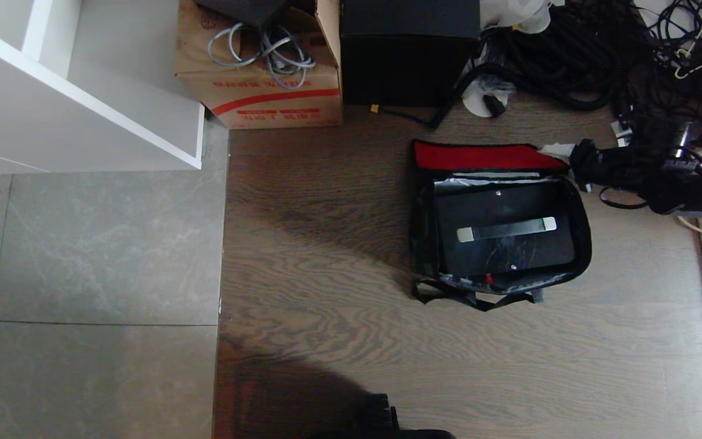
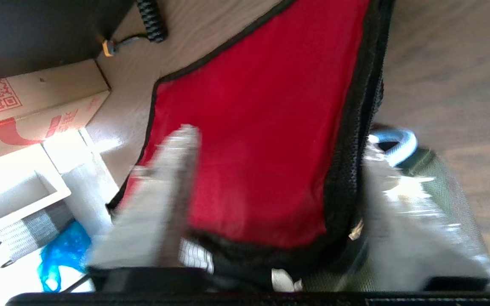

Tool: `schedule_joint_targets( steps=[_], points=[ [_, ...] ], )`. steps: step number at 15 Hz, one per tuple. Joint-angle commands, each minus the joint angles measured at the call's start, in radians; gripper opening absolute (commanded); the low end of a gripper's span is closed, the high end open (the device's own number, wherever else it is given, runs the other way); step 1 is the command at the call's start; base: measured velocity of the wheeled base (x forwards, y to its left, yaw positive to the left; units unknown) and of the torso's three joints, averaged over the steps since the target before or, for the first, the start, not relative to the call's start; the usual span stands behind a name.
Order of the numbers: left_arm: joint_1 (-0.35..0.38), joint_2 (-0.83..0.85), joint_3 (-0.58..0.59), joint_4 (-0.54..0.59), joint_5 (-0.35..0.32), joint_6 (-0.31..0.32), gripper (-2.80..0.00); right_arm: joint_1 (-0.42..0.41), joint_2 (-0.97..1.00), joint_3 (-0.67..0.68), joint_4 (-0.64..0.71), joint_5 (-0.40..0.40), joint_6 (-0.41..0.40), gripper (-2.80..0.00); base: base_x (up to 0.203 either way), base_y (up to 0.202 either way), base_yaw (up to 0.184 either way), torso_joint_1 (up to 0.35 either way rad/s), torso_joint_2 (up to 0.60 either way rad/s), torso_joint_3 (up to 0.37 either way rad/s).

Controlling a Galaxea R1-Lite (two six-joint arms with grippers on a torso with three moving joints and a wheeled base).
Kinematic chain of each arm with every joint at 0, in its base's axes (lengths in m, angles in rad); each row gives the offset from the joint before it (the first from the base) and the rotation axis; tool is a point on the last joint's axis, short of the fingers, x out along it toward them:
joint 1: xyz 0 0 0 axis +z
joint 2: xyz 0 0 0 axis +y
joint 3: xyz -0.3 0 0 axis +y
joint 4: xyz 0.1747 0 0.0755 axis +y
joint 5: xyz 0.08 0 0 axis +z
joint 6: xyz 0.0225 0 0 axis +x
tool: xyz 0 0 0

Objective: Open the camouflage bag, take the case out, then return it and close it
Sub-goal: Close the top of the storage box

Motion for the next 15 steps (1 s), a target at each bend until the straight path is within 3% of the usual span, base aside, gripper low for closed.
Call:
schedule_joint_targets(
  steps=[1,7,15],
  points=[
    [0.0,0.0,0.0,0.0,0.0,0.0,-2.8,0.006,0.017,0.0,-0.017,0.003,0.002,-2.8,0.0,0.0,0.0,0.0,0.0,0.0],
    [0.0,0.0,0.0,-0.001,0.0,0.0,-2.8,0.006,-0.002,0.01,-0.027,-0.005,-0.019,-2.8,0.0,0.0,0.0,0.0,0.0,0.0],
    [0.0,0.0,0.0,0.0,0.0,0.0,-2.8,0.019,-0.133,0.209,-0.016,-0.001,-0.261,-2.8,0.0,0.0,0.0,0.0,0.0,0.0]
  ],
)
